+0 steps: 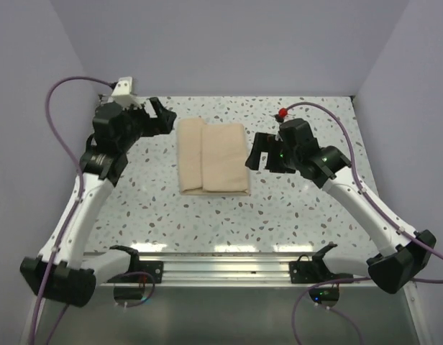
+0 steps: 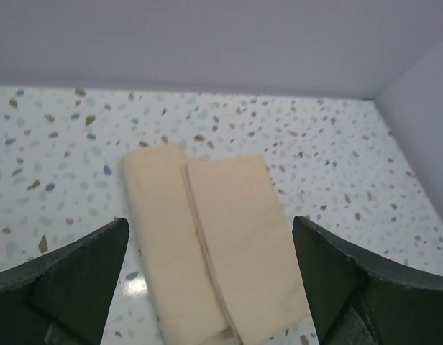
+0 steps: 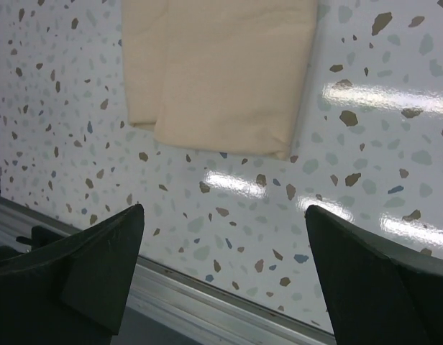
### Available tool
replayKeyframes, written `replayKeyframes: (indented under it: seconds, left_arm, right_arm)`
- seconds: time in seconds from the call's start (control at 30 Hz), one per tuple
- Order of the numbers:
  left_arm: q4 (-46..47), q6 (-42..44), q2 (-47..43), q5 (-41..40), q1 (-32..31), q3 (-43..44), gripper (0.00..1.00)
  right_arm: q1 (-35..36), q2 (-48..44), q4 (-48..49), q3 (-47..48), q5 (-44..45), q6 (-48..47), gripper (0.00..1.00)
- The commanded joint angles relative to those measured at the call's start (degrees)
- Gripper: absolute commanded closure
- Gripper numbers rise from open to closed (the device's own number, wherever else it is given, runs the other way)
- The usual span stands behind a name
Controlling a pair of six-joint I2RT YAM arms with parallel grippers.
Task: Open and lay out the surgical kit
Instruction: Open the surgical kit at the center of the board.
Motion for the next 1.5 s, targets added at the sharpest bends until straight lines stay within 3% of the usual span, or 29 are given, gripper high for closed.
replayKeyframes:
  seconds: [0.0, 0.03, 0.07, 0.1, 0.27, 0.37, 0.5, 0.8, 1.03, 1.13, 1.23, 1.27, 1.33, 1.37, 1.47]
  left_arm:
    - [1.1, -3.5, -9.2, -8.7, -2.5, -2.7, 0.00]
    - [0.1, -7.0, -9.0, -8.0, -2.4, -5.5, 0.00]
    - [1.7, -5.1, -8.4, -2.9, -2.5, -6.4, 0.00]
    - [3.2, -3.1, -7.1, 9.0, -2.5, -7.4, 0.00]
    - [0.1, -4.3, -11.6, 4.0, -3.5, -10.8, 0.00]
    - [-9.2, -5.7, -12.8, -6.5, -3.5, -8.3, 0.00]
    - [-16.1, -5.7, -12.6, -5.3, -3.5, -7.1, 0.04]
    - [-20.5, -8.2, -19.4, -5.4, -3.5, -10.1, 0.06]
    - [-24.4, -6.7, -21.1, -6.8, -3.5, -9.6, 0.07]
    - [-25.6, -6.0, -21.1, -8.5, -3.5, -9.1, 0.07]
    - [-26.4, -5.1, -20.6, -9.5, -3.5, -9.0, 0.07]
    - [-26.2, -4.9, -20.5, -9.6, -3.5, -9.1, 0.07]
    - [-25.7, -4.7, -20.5, -9.8, -3.5, -9.2, 0.07]
    - [-25.5, -4.5, -20.3, -9.8, -3.5, -9.2, 0.07]
    - [-24.4, -4.3, -19.1, -9.0, -3.5, -9.2, 0.07]
  right_arm:
    - [0.1, 1.7, -0.3, 1.3, -2.5, 1.5, 0.02]
    - [0.1, 1.6, 1.2, -0.3, -2.7, 3.2, 0.01]
    - [0.2, 1.4, 3.2, -1.2, -3.3, 3.9, 0.02]
    - [0.5, 1.4, 5.0, -1.5, -3.2, 4.3, 0.02]
    - [6.3, 14.6, -3.3, 14.5, 1.1, -1.3, 0.01]
    - [13.5, 24.7, -11.1, 27.7, 11.0, -5.8, 0.02]
    - [17.9, 36.7, -19.7, 41.4, 14.0, -6.2, 0.01]
    - [20.9, 54.6, -24.2, 50.4, 16.0, -6.2, 0.02]
    - [21.8, 61.0, -22.8, 51.2, 17.1, -6.1, 0.07]
    - [21.8, 63.5, -23.8, 53.1, 17.8, -6.1, 0.19]
    - [21.8, 64.8, -24.6, 54.4, 18.0, -6.2, 0.43]
    - [21.8, 65.5, -25.0, 54.7, 18.0, -6.2, 0.59]
    - [21.8, 66.0, -25.7, 55.7, 18.1, -6.4, 0.72]
    - [21.8, 66.0, -26.4, 56.5, 18.4, -6.4, 0.85]
    - [21.8, 65.3, -27.6, 58.2, 19.5, -6.7, 1.00]
